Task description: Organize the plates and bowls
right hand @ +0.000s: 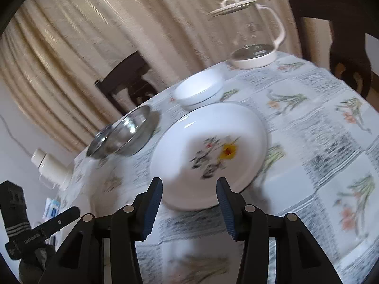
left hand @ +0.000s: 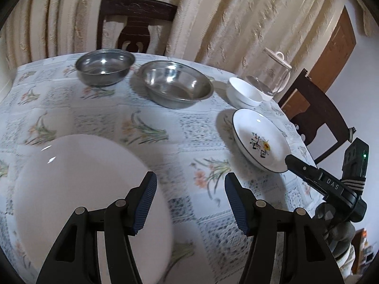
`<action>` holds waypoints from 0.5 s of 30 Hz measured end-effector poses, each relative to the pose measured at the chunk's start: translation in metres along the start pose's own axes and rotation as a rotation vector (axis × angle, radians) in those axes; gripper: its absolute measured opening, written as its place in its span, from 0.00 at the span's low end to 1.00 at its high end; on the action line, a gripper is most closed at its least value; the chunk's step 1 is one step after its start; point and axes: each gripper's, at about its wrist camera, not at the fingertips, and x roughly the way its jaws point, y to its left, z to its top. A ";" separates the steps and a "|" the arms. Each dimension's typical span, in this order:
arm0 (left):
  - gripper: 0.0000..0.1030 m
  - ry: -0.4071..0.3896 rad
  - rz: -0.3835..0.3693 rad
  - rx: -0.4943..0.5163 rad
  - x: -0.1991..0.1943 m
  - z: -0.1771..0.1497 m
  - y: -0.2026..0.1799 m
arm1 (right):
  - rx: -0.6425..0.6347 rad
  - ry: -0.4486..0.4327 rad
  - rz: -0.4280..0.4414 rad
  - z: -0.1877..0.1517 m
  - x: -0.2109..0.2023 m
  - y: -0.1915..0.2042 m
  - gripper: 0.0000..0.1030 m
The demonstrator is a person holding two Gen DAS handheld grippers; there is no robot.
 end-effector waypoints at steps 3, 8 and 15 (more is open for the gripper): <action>0.59 0.006 0.004 0.004 0.012 0.006 -0.009 | 0.018 -0.008 -0.029 0.010 0.002 -0.012 0.49; 0.59 0.016 -0.005 0.017 0.028 0.016 -0.023 | 0.055 -0.010 -0.052 0.026 0.011 -0.032 0.49; 0.59 0.027 -0.027 0.022 0.048 0.033 -0.038 | 0.090 -0.025 -0.055 0.043 0.020 -0.041 0.49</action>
